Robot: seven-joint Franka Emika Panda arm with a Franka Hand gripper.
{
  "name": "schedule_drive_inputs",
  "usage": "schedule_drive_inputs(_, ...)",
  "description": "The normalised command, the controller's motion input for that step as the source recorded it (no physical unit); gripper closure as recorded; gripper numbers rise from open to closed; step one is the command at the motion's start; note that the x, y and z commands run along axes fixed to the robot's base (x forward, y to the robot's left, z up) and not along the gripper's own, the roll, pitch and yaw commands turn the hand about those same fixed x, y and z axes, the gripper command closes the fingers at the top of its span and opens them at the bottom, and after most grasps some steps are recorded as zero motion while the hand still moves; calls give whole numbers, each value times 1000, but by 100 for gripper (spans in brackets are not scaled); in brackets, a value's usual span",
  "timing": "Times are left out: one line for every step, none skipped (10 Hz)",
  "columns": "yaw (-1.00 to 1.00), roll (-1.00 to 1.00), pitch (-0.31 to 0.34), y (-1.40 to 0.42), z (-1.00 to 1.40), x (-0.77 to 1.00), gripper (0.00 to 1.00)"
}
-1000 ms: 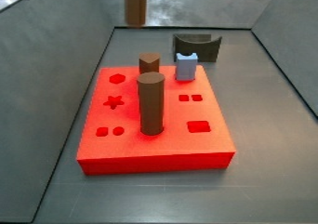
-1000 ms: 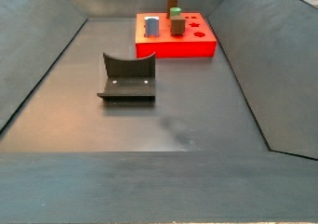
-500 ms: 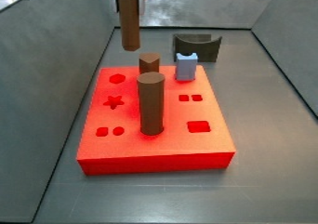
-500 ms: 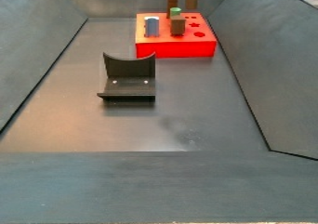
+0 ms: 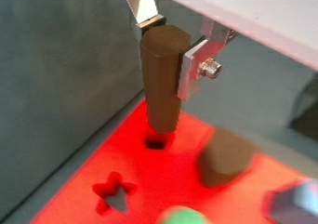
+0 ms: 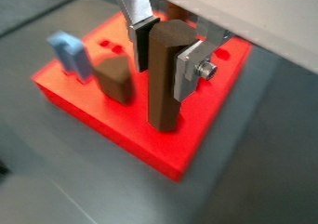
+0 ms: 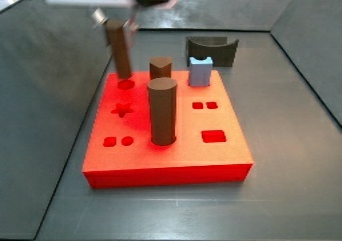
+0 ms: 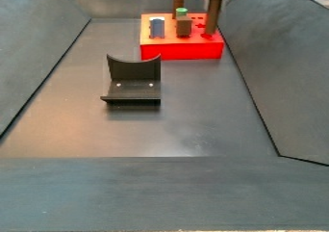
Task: Pick up the hexagon object. Move up. Place the hexagon object on the fixture. Regrasp the hexagon object. Move to above the board. Insert the hexagon object.
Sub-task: Insert the hexagon object.
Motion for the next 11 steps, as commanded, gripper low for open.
schedule_drive_inputs(-80,-43,-203,-171,-797,-600,100)
schedule_drive_inputs(0,-91,-214,-177,-677,0,100)
schedule_drive_inputs(-37,-114,-184,-74,-506,217,100)
schedule_drive_inputs(-23,-13,-87,-109,-371,463,100)
schedule_drive_inputs(-114,0,-80,-40,-314,426,100)
schedule_drive_inputs(-191,0,0,100,0,366,100)
schedule_drive_inputs(0,0,0,0,-51,40,100)
schedule_drive_inputs(0,-49,0,97,-237,609,100)
schedule_drive_inputs(0,-63,0,74,-349,783,100)
schedule_drive_inputs(-34,-19,-3,0,-126,137,100)
schedule_drive_inputs(0,0,-10,0,-9,0,100)
